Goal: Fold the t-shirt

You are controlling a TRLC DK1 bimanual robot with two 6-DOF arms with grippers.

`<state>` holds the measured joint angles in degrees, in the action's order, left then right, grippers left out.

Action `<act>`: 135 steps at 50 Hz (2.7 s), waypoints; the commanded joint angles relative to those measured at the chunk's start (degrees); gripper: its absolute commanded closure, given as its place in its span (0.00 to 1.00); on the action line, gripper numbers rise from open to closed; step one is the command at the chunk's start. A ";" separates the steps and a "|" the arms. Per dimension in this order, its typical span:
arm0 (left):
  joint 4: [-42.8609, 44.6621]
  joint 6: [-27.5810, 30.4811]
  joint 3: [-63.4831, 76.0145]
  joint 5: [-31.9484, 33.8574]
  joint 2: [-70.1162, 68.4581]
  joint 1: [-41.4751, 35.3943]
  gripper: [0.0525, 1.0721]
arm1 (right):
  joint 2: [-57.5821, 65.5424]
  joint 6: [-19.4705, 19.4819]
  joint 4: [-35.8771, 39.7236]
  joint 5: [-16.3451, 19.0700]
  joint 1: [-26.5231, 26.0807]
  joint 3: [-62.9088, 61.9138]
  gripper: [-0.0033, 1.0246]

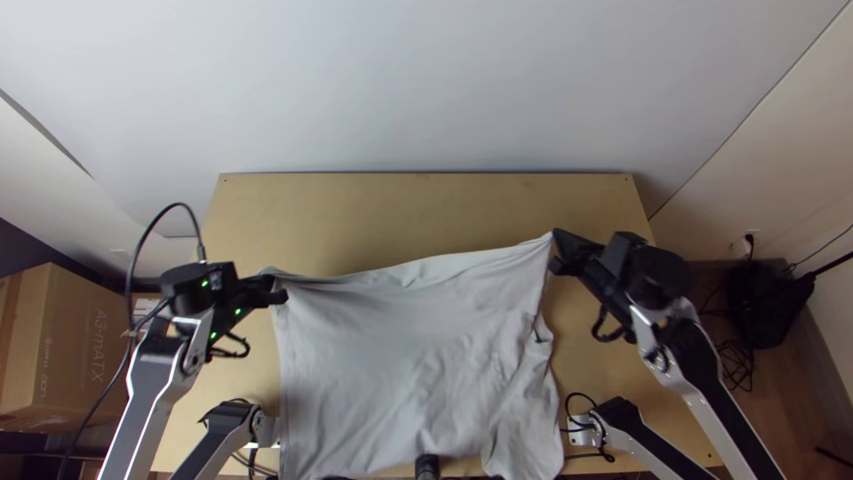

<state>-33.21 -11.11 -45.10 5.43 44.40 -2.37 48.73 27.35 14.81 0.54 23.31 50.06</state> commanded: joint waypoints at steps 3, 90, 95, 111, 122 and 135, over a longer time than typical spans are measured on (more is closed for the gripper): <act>10.54 -0.66 0.72 1.42 12.90 1.58 0.98 | 10.07 3.50 -8.66 -0.10 -1.78 -2.08 0.98; -8.10 -8.13 -55.09 12.59 48.50 10.63 0.04 | 29.32 2.62 41.00 19.06 -26.56 37.21 0.07; -9.59 -6.02 -48.94 12.94 40.85 11.51 0.04 | 20.53 -0.11 41.97 19.06 -28.41 26.31 0.07; -17.41 -4.44 -40.06 13.20 23.80 13.71 0.04 | 4.71 -3.01 44.52 18.80 -21.55 0.12 0.17; -18.03 -3.92 -36.11 13.20 19.05 13.53 0.04 | 6.11 -2.66 49.09 18.01 -14.43 -6.21 0.33; -18.82 -4.09 -33.91 13.20 15.80 13.97 0.04 | 9.89 -1.95 51.99 17.31 -5.29 -11.92 0.33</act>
<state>-51.42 -15.81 -80.68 18.04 62.15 11.27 57.60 25.04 65.67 18.39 15.46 40.49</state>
